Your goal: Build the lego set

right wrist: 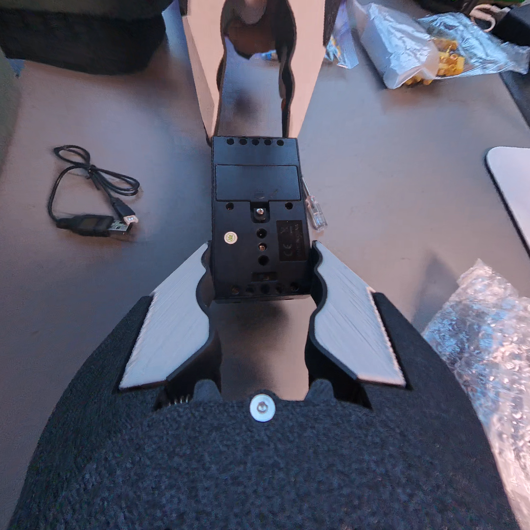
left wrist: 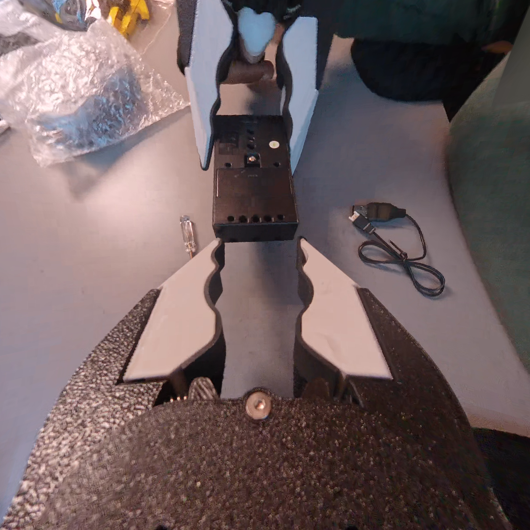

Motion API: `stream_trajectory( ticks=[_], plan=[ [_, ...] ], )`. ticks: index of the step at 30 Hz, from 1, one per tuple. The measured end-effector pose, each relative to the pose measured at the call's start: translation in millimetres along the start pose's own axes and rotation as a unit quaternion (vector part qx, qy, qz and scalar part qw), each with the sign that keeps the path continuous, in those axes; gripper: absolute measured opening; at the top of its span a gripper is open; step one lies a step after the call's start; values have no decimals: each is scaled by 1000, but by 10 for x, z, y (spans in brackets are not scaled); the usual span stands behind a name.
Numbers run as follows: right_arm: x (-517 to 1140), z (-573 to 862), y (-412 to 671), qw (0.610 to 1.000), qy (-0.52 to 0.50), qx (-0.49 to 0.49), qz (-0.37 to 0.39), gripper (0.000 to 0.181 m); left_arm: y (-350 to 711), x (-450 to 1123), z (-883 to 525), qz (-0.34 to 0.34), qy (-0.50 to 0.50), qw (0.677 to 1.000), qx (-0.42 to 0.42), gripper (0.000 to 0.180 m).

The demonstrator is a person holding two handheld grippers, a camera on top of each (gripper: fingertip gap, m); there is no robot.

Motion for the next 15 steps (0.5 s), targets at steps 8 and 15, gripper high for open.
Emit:
stream_trajectory(
  ticks=[8,15],
  plan=[
    [74,-143,-148,995,74,-4,-65,65,223,124,340,-28,-74,984,162,52],
    [120,-252,-139,988,121,-27,-91,65,202,333,421,-105,-136,952,252,62]
  ],
)
Point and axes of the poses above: each gripper's, where its closed fingertips meet, x out along the fingers, y out of its top, z = x × y across the jaws, the point moved 4 cm from there along -x, back along the fingers, and after that the axes turned 8 degrees about x, right-handed, at the moved point
